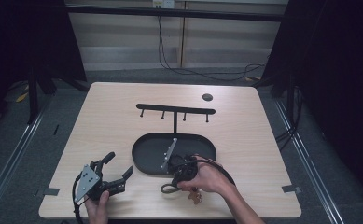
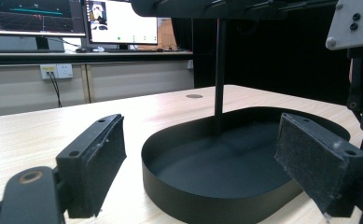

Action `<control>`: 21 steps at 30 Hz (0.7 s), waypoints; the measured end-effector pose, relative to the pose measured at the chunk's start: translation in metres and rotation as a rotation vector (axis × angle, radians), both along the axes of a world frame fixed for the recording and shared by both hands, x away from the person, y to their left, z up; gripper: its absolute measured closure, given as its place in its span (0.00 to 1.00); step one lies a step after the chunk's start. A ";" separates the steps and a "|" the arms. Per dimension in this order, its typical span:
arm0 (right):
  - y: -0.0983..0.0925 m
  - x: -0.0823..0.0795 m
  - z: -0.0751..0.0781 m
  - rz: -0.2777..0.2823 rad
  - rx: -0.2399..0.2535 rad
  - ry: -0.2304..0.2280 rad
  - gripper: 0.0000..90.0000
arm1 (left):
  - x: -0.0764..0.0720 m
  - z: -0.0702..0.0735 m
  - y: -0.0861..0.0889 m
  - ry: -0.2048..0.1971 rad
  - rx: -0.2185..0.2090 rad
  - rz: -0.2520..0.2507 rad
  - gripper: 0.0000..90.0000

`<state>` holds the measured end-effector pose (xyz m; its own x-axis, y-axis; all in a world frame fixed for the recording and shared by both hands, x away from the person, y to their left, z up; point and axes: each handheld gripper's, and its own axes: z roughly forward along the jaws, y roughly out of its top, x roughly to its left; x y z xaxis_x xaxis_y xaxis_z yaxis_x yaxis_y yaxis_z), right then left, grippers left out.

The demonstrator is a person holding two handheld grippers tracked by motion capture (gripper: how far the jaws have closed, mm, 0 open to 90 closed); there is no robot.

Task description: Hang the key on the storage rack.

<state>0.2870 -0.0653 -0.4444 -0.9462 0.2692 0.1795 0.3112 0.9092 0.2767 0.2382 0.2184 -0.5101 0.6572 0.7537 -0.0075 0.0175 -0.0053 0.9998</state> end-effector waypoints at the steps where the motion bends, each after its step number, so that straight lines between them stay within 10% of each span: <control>1: 0.000 0.000 0.002 0.000 -0.006 -0.002 0.95 | 0.000 0.000 0.000 0.000 0.002 0.001 0.17; 21: 0.000 0.002 0.044 -0.003 -0.123 0.012 0.95 | 0.000 0.000 0.000 0.000 0.003 0.000 0.17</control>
<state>0.2891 -0.0657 -0.4000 -0.9434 0.2925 0.1563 0.3163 0.9352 0.1592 0.2383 0.2187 -0.5101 0.6571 0.7538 -0.0049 0.0172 -0.0084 0.9998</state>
